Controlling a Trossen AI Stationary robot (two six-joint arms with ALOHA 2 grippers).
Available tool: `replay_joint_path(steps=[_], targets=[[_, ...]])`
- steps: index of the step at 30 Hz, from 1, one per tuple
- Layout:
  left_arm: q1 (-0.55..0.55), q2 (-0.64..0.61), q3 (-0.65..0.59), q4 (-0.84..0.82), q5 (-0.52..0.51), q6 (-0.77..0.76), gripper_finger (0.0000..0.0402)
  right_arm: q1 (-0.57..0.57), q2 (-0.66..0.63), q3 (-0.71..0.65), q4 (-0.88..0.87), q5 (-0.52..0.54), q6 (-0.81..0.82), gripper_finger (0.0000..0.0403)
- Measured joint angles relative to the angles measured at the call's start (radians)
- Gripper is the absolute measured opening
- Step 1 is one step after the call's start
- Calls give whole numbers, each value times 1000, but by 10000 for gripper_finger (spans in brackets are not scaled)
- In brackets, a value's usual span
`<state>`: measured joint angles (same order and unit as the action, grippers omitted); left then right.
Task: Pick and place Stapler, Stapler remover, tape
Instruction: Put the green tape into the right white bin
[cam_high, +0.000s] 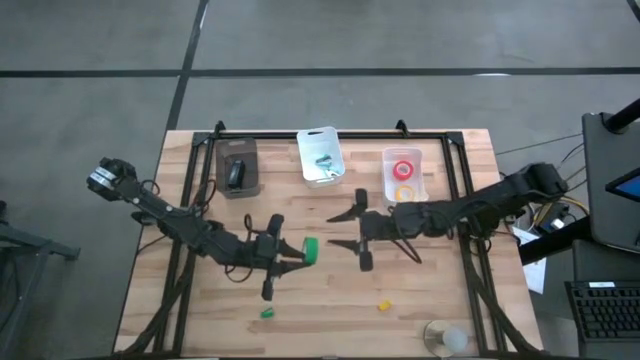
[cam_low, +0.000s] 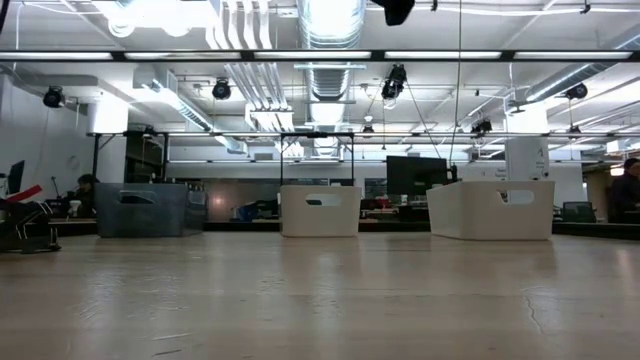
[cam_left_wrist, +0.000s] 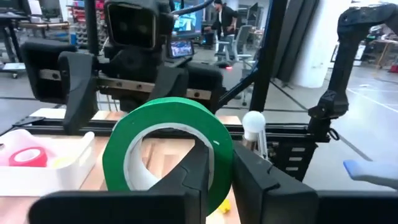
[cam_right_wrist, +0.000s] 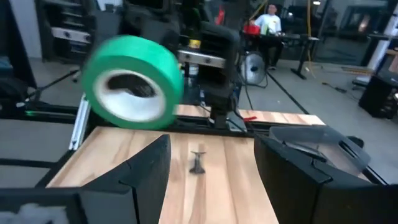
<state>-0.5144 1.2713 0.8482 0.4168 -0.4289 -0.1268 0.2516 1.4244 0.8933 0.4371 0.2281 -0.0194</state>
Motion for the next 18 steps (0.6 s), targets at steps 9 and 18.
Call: replay_joint_path(steps=[9, 18], targets=[[25, 0, 0, 3, 2, 7, 57, 0, 59, 51, 26, -51, 9, 224], [44, 0, -3, 7, 60, -2, 55, -1, 130, 120, 62, -64, -28, 224]])
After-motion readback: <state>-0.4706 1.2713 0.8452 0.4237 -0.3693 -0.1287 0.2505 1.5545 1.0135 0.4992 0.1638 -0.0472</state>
